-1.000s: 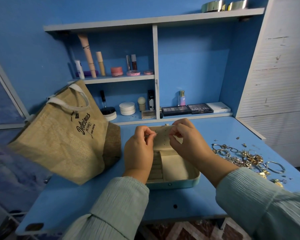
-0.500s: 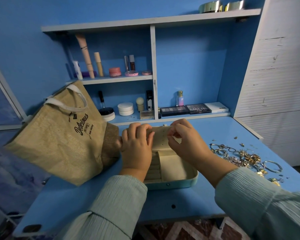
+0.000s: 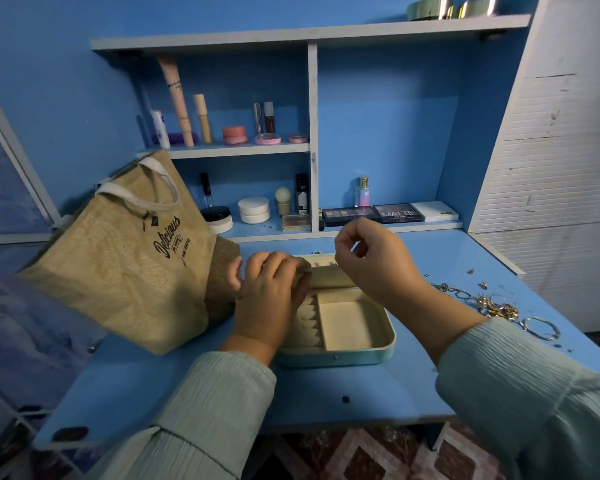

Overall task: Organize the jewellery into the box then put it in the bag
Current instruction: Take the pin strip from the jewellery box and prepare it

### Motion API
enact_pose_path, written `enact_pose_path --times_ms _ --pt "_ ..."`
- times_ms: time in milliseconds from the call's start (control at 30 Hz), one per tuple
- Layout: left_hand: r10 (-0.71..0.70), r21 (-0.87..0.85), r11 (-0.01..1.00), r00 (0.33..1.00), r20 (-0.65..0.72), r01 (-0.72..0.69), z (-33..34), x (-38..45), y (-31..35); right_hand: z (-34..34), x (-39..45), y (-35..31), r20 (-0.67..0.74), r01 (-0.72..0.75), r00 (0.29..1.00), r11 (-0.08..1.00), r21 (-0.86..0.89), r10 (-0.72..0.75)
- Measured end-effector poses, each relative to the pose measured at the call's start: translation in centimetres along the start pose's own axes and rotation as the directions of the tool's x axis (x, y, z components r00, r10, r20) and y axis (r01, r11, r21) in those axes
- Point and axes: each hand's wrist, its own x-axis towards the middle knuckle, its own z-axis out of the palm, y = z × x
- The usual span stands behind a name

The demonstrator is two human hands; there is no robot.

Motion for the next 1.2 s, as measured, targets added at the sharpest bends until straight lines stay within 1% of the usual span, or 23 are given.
enact_pose_path --times_ms 133,267,367,467,633,767,900,1000,1133,1200 --pt "0.040 -0.023 0.999 0.999 0.019 -0.040 -0.3 -0.8 -0.5 0.3 0.2 -0.6 0.081 -0.033 0.996 0.999 -0.037 0.035" --pt "0.067 -0.071 0.995 0.998 0.000 -0.067 -0.4 -1.4 -0.9 0.8 0.4 -0.8 0.196 -0.149 0.969 0.988 -0.033 0.153" --pt "0.072 -0.066 0.995 0.997 0.015 -0.071 -0.2 -1.8 -1.1 1.1 0.8 -1.1 0.280 -0.262 0.924 0.964 -0.034 0.261" --pt "0.092 -0.046 0.995 0.996 0.016 -0.091 0.0 -2.2 -1.2 1.1 1.2 -1.7 0.354 -0.341 0.868 0.937 -0.082 0.347" --pt "0.114 -0.067 0.991 0.993 -0.024 -0.115 0.0 -2.7 -1.3 1.2 1.8 -2.7 0.468 -0.345 0.762 0.892 -0.293 0.449" --pt "0.108 -0.072 0.991 0.993 -0.039 -0.111 0.3 -2.9 -1.3 1.4 1.8 -2.8 0.505 -0.306 0.724 0.875 -0.375 0.470" --pt "0.096 -0.085 0.991 0.993 -0.062 -0.101 0.6 -3.1 -1.3 1.5 1.8 -2.4 0.483 -0.328 0.744 0.882 -0.339 0.462" --pt "0.105 -0.107 0.988 0.991 -0.081 -0.113 0.5 -3.0 -1.3 1.6 1.8 -2.1 0.486 -0.335 0.739 0.880 -0.337 0.467" --pt "0.103 -0.129 0.985 0.989 -0.106 -0.116 0.6 -3.0 -1.2 1.7 1.7 -1.6 0.444 -0.445 0.740 0.863 -0.241 0.505" --pt "0.099 -0.142 0.983 0.989 -0.114 -0.115 0.6 -3.1 -1.2 1.7 1.5 -1.4 0.431 -0.473 0.739 0.855 -0.213 0.517"
